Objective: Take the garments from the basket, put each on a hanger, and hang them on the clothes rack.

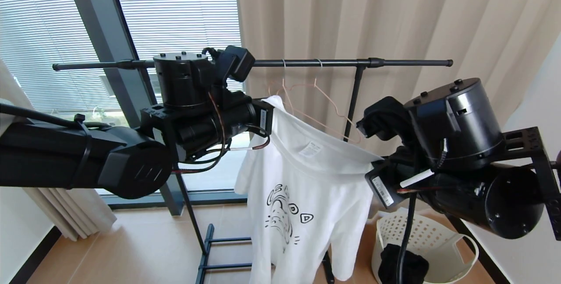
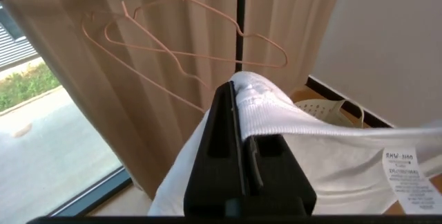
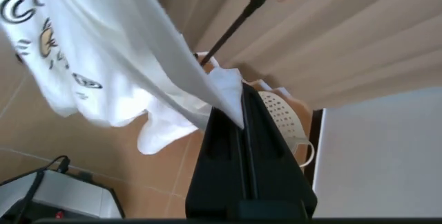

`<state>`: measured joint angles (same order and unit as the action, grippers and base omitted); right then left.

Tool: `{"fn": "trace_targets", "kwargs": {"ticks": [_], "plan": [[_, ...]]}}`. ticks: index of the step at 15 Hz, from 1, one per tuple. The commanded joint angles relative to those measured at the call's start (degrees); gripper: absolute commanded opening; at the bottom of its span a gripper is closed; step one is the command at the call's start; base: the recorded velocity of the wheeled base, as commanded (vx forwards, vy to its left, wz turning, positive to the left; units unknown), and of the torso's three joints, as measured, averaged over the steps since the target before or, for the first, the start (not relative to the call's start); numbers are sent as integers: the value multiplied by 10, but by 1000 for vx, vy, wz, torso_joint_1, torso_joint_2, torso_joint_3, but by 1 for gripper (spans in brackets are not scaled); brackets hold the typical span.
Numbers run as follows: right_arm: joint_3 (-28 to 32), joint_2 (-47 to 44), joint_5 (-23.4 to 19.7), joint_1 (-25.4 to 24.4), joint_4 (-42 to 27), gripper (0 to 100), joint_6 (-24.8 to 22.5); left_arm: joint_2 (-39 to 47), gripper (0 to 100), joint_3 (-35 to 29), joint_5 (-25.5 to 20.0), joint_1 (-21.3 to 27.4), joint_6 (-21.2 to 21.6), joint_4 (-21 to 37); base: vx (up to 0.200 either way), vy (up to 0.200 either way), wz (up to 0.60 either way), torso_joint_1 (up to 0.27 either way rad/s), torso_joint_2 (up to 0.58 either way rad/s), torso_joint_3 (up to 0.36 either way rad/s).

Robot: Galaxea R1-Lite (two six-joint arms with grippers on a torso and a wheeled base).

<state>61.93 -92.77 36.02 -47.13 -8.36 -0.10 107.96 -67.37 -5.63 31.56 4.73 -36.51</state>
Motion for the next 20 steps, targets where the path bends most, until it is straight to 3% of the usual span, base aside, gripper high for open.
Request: {"fn": "trace_targets", "kwargs": {"ticks": [1, 3, 4, 6, 7, 9, 11, 13, 16, 18, 20], "plan": [[4, 0, -2, -70, -3, 0, 10, 26, 0, -47, -8, 3, 0, 6, 0, 0, 0, 0, 0, 0], [16, -10, -3, -101, -2, 0, 33, 34, 0, -69, -9, 5, 0, 18, 0, 0, 0, 0, 0, 0], [43, -35, -10, -125, -2, 0, 79, 48, 0, -89, -9, 6, 0, 21, 0, 0, 0, 0, 0, 0], [61, -50, -38, -131, 0, 0, 108, 51, 0, -97, -9, 11, 0, 21, 0, 0, 0, 0, 0, 0], [97, -74, -61, -133, 1, 0, 161, 57, 0, -104, -9, 17, -1, 21, 0, 0, 0, 0, 0, 0], [119, -86, -66, -130, -1, 0, 186, 57, 0, -102, -9, 18, -1, 21, 0, 0, 0, 0, 0, 0], [114, -80, -65, -111, -6, 0, 180, 55, 0, -100, -7, 17, -1, 21, 0, 0, 0, 0, 0, 0], [104, -70, -64, -68, -41, 0, 134, 54, 0, -94, -3, 16, 0, 28, 0, 0, 0, 0, 0, 0], [101, -70, -61, -13, -50, 0, 105, 43, 0, -86, 0, 12, 4, 57, 0, 0, 0, 0, 0, 0], [105, -74, -61, 43, -45, 0, 79, 14, 0, -73, 36, 8, 20, 130, 0, 0, 0, 0, 0, 0], [116, -89, -60, 70, -35, 0, 77, -23, 0, -38, 64, 12, 47, 183, 0, 0, 0, 0, 0, 0]]}}
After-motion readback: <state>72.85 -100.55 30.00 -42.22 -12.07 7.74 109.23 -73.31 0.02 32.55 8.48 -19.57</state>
